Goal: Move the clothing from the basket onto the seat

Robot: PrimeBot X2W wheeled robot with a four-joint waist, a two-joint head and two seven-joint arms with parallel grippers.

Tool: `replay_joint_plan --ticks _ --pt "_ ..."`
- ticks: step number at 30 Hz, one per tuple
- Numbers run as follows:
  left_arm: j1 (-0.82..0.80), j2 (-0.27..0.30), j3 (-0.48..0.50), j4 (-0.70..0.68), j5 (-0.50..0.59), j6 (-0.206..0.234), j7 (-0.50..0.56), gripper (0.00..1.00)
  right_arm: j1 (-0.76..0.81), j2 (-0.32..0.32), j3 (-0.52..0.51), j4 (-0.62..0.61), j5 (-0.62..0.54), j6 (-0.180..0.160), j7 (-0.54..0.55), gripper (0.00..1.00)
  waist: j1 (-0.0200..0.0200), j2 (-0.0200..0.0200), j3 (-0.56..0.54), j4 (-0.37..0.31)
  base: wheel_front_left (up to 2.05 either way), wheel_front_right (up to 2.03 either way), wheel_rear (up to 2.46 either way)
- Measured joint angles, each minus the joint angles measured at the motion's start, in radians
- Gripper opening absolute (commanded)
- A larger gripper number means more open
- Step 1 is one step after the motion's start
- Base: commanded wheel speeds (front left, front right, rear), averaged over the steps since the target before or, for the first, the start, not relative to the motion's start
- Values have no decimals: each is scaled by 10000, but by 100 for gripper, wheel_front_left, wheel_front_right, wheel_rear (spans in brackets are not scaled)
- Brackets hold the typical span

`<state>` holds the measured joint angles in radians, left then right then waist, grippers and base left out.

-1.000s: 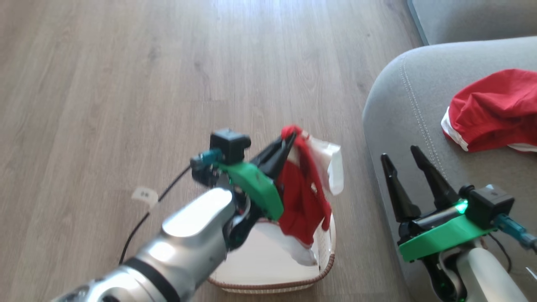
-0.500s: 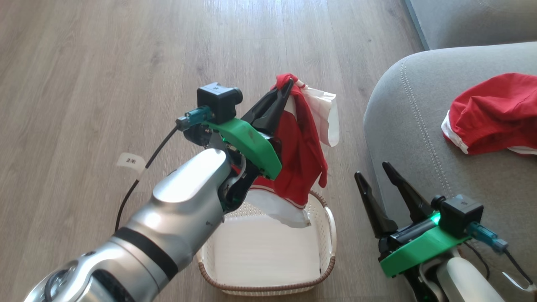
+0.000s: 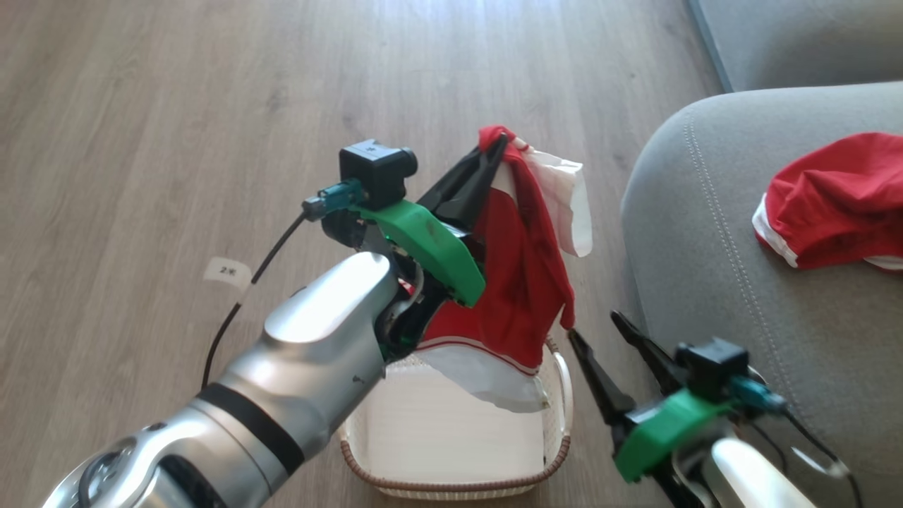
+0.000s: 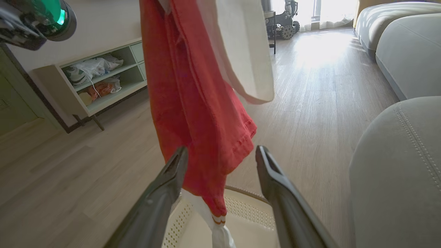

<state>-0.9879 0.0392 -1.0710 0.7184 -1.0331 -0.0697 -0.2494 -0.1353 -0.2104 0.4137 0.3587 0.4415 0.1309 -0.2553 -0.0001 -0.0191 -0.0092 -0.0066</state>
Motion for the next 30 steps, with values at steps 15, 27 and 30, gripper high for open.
replay_joint_plan --ticks 15,27,30 --pt "2 10 -907 -1160 -581 82 167 0 -2059 825 746 3020 -487 2 0 100 0 0 -97 650 0 0 0" --pt "6 12 -1770 -1751 -951 224 280 0 -2926 1181 54 3789 -704 2 0 0 0 0 -69 1176 0 0 0" --pt "6 13 -1806 -1753 -1034 263 280 0 -2909 1218 -107 3728 -738 2 2 0 0 0 -77 1247 0 0 0"
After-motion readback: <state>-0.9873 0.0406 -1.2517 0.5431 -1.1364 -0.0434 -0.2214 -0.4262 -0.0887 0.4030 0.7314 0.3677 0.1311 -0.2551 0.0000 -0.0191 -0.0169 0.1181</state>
